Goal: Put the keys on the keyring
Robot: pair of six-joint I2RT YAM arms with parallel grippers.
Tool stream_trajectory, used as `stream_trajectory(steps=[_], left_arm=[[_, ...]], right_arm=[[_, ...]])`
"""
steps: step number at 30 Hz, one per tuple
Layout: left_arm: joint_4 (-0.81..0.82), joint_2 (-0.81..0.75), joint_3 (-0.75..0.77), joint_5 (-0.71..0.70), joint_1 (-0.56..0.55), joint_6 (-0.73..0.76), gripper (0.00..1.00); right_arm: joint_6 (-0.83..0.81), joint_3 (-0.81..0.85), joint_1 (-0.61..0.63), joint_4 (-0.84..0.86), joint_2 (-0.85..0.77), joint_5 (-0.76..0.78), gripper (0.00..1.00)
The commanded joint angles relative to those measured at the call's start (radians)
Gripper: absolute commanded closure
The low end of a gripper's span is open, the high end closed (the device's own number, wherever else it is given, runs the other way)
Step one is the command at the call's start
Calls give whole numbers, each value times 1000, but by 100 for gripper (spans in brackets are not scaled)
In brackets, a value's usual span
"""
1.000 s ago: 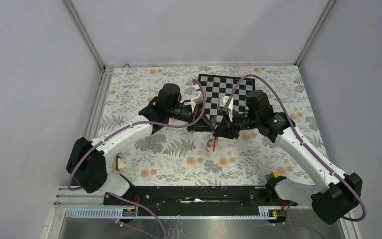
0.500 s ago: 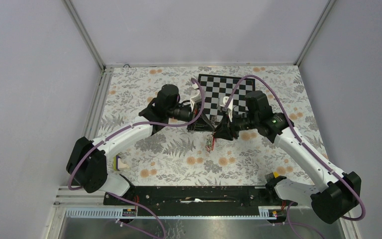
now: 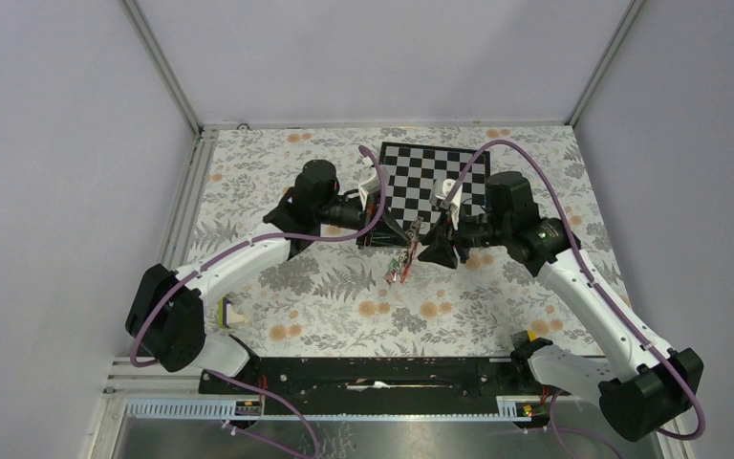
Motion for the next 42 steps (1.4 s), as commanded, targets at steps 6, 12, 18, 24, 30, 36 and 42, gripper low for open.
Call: stream_trajectory(steps=[6,12,18,24,30,36,42], left_arm=[[85,-47,-9,44,4,-9,100],[94,-44,-10,45,3,-18,100],[96,-41,-11,46,4,-19,100],[97,-42,-12,45,3,-19,100],[99,-43,-12,45,4,-19,100],[102,-41,-12,45,3,-20,100],[102,-39,-18,43,4,-18,100]], right_arm=[[-4,99,-9,-17,17,-43,57],[31,82,-10,21,51,-93,62],[49,61,-9,50,65,-123,64],[57,56,-9,62,76,-141,68],[60,34,-9,74,74,-150,72],[67,32,-8,80,73,-159,79],[73,39,-10,84,77,-165,84]])
